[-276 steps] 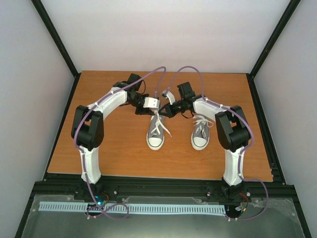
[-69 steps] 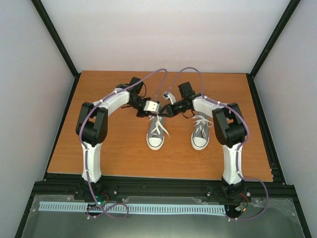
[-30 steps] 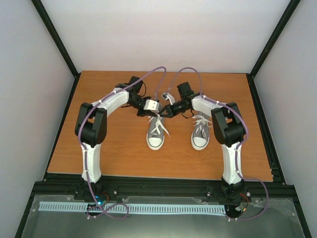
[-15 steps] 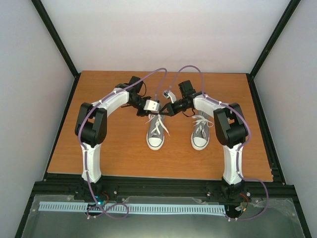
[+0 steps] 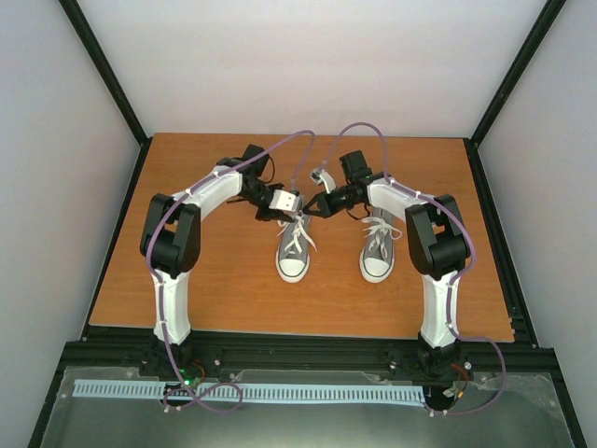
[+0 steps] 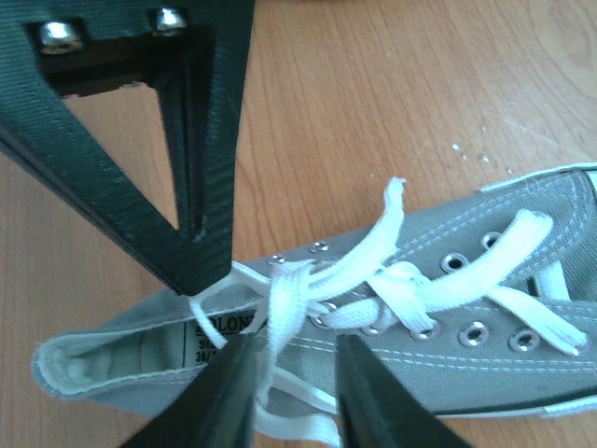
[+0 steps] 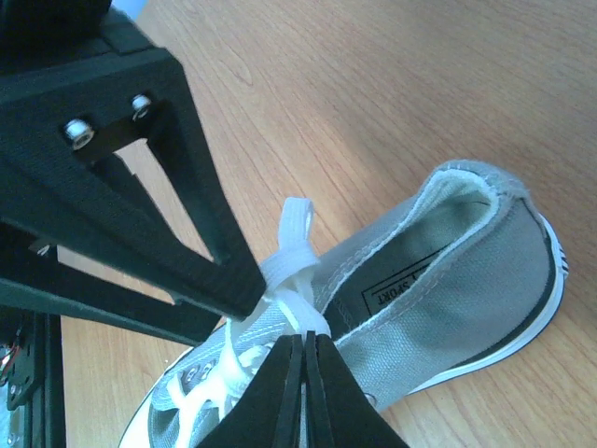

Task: Tie the shoes
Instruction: Cross the shoelace with the shoelace, then tie the shoelace on the shoe.

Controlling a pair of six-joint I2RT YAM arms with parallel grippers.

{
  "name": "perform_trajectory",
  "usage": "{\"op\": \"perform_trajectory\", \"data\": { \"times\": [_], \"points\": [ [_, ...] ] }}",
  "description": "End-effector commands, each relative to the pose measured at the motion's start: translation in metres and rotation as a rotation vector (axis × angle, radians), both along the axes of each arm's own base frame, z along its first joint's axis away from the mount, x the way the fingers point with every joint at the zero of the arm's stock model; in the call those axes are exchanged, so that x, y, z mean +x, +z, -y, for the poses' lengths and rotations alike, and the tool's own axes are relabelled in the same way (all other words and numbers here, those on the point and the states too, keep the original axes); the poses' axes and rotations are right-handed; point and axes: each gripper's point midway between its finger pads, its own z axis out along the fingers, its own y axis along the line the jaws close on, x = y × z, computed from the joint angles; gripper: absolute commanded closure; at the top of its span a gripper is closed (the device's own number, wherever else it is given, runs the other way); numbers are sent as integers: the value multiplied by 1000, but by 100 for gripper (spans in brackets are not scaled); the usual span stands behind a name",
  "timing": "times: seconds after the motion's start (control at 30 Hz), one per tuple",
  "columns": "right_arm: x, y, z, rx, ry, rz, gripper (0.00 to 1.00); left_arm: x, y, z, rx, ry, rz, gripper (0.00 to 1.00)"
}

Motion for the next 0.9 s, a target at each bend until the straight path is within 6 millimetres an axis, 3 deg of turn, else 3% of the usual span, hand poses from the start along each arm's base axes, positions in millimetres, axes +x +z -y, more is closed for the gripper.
{"op": "perform_trajectory", "data": {
  "times": [0.0,0.17,0.27,0.47,0.63,0.87],
  "points": [
    [-1,12,2,13,-4,25,97,-3,27,-4,-10,-25,26,68],
    [-1,15,3,11,-9,37,97,27,30,-25,18,112,61,62],
    [-3,16,3,15,-10,36,97,49,19,-37,51,228,74,60],
    [-4,14,3,23,-8,32,97,52,-11,-48,133,271,37,57],
    [-5,15,3,27,-3,35,97,29,-24,-47,140,209,-19,55],
    [-5,17,0,41,1,37,97,21,-40,-40,154,201,-59,54]
  ]
}}
